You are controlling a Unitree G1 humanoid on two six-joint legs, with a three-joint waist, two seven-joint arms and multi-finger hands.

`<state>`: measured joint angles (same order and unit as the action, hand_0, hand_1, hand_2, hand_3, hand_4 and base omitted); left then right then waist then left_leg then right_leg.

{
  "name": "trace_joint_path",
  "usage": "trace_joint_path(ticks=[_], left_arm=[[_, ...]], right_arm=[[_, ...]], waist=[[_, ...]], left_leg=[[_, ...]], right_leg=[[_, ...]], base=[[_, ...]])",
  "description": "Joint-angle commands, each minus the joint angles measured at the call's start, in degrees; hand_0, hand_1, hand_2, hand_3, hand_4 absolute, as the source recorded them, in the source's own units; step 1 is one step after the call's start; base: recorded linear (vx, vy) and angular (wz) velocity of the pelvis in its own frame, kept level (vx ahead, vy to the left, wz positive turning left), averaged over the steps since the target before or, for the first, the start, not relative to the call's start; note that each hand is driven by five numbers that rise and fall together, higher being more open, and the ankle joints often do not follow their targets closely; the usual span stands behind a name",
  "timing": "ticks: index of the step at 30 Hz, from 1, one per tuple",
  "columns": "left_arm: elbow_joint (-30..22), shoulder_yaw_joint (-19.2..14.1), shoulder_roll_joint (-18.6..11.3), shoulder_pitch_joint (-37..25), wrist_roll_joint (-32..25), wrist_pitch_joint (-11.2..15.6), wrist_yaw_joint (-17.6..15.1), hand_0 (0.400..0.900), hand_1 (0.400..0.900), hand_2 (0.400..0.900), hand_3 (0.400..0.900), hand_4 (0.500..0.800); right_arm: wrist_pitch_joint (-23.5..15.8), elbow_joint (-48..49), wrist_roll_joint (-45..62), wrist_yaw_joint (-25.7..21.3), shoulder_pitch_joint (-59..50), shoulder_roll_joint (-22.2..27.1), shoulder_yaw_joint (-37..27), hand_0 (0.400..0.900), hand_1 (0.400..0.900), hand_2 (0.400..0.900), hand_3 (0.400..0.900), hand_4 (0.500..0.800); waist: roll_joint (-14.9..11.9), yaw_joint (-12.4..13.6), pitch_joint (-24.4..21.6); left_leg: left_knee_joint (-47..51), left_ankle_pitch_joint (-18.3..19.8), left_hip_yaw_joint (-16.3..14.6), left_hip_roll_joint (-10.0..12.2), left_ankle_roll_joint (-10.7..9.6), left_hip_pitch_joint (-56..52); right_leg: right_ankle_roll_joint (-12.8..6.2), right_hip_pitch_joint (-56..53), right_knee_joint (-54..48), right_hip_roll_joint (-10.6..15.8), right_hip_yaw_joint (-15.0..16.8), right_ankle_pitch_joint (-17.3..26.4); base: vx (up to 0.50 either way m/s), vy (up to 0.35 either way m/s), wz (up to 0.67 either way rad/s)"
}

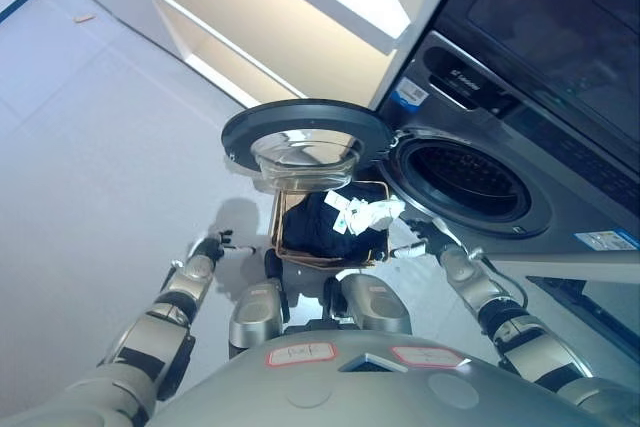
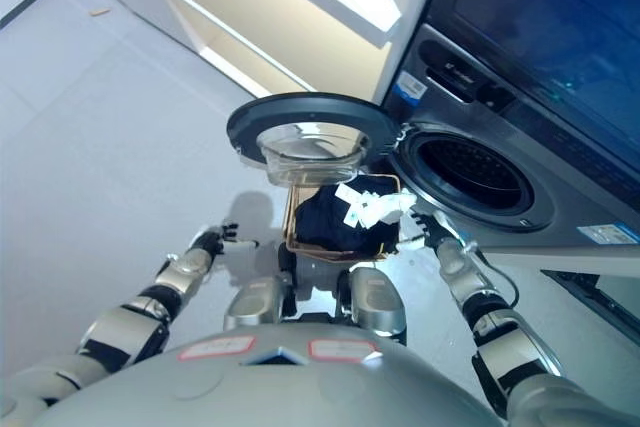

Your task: Put the clothes in the basket into the washing machine.

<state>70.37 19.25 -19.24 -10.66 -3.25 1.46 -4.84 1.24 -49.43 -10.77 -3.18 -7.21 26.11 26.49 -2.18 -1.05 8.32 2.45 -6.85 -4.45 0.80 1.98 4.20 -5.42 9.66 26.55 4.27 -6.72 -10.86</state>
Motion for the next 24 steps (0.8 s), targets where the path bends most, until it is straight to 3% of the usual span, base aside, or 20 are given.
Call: trace_joint_path(ticks=[1,3,4,7,15,20,24], left_arm=[[0.0,-2.1,-4.0,0.6,0.6,1.6,-2.1,0.9,0.9,0.9,0.9,0.8],[0.4,-3.4,-5.2,0.3,0.2,1.8,-2.2,0.9,0.9,0.9,0.9,0.8],[0.5,-4.1,-5.4,0.8,0.0,2.0,-2.2,0.9,0.9,0.9,0.9,0.8],[-0.2,-5.1,-5.1,1.2,-2.2,2.1,-2.5,0.9,0.9,0.9,0.9,0.8],[-2.9,-2.4,-3.9,-0.1,-3.1,2.4,-2.3,0.9,0.9,0.9,0.9,0.8],[-5.1,-1.7,-5.5,-2.5,-4.2,3.5,-4.0,0.9,0.9,0.9,0.9,0.8],[-6.8,-1.3,-6.1,-6.3,-6.5,3.8,-6.4,0.9,0.9,0.9,0.9,0.8]], right_arm=[[-2.2,2.9,-5.8,0.6,-6.7,9.1,1.8,0.9,0.9,0.9,0.9,0.8],[-2.6,3.9,-9.4,2.3,-8.2,11.5,4.4,0.9,0.9,0.9,0.9,0.8],[-3.0,4.8,-9.8,3.0,-7.7,11.8,4.8,0.9,0.9,0.9,0.9,0.8],[-3.5,8.0,-10.6,4.8,-9.5,14.8,7.5,0.9,0.9,0.9,0.9,0.8],[-5.6,14.3,-10.6,7.9,-13.3,19.9,14.2,0.9,0.9,0.9,0.9,0.8],[-7.7,15.7,-15.6,6.3,-20.4,23.3,21.9,0.9,0.9,0.9,0.9,0.8],[-6.8,14.8,-17.4,4.4,-23.3,23.4,24.3,0.9,0.9,0.9,0.9,0.8]], waist=[[0.0,1.5,-1.2],[-1.6,2.1,-1.1],[-2.5,2.3,-1.3],[-3.5,2.9,-0.6],[-3.3,2.7,1.6],[-3.3,3.3,5.0],[-2.9,4.2,8.2]], left_leg=[[-4.4,4.9,0.3,1.5,-2.6,3.3],[-4.8,6.3,0.2,1.3,-3.8,3.0],[-5.3,6.8,0.1,1.1,-4.0,3.2],[-8.4,6.4,0.3,1.5,-4.8,6.8],[-12.2,5.9,3.4,2.5,-5.5,13.2],[-14.5,5.3,4.4,2.7,-5.9,18.7],[-18.2,5.2,5.1,3.0,-6.6,24.8]], right_leg=[[-1.57,-1.1,-13.9,5.1,-2.7,10.3],[-3.09,-3.0,-22.6,8.9,-5.1,14.8],[-3.52,-4.3,-24.5,9.1,-5.2,15.4],[-3.56,-2.7,-24.4,8.1,-5.7,15.5],[-2.03,1.4,-20.7,6.7,-7.8,12.8],[-1.65,7.2,-16.9,6.6,-8.7,12.0],[-0.9,12.9,-12.2,7.1,-9.6,10.0]], base=[[0.04,-0.112,-0.07],[0.07,-0.151,0.09],[0.06,-0.117,0.17],[-0.07,-0.092,0.21],[-0.08,-0.061,0.22],[-0.14,-0.028,0.1],[-0.09,-0.035,0.21]])
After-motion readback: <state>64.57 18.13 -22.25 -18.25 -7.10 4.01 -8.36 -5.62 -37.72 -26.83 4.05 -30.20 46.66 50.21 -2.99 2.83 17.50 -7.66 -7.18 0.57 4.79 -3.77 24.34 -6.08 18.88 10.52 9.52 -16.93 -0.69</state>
